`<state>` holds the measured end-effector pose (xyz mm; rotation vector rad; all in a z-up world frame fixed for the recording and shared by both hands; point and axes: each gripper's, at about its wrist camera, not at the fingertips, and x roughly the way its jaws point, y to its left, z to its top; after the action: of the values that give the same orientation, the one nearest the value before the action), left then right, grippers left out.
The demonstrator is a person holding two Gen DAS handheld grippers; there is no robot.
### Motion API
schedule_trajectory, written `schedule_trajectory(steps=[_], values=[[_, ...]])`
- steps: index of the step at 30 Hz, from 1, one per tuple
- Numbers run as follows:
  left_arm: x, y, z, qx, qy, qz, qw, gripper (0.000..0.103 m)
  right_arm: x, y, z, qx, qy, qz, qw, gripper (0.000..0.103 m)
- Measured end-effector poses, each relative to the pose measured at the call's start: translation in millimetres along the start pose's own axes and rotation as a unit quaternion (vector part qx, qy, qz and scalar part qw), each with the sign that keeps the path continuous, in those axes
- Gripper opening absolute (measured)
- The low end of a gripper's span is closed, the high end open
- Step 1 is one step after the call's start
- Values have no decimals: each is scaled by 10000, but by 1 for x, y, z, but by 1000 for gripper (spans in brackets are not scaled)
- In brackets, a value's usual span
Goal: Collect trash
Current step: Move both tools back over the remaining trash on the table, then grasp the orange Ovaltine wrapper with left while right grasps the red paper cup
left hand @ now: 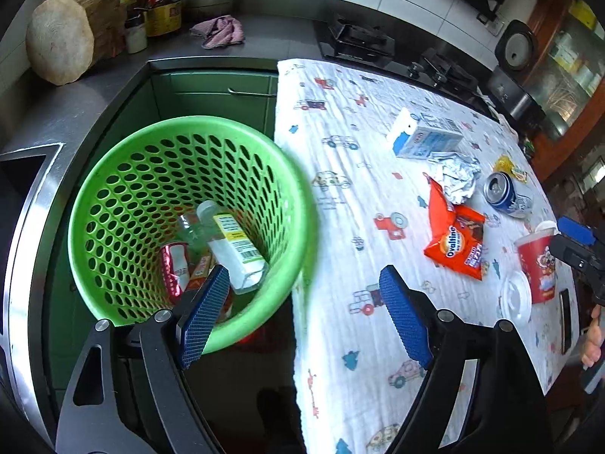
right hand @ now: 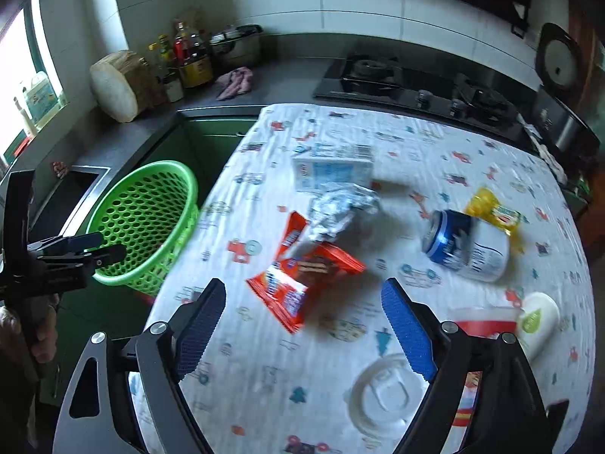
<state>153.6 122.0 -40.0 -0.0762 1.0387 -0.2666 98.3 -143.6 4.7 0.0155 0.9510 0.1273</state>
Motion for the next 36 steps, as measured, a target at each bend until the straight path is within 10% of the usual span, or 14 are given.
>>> schedule_trajectory(steps=[13,36], values=[[10,-72,8,512,74,-253,9983,86,-5,-128,-52,1176,258,-799,9895,85],[98,-178,23,1676,824,-481,9812,95,42,-148,-56,1128,747,-649,9887,85]])
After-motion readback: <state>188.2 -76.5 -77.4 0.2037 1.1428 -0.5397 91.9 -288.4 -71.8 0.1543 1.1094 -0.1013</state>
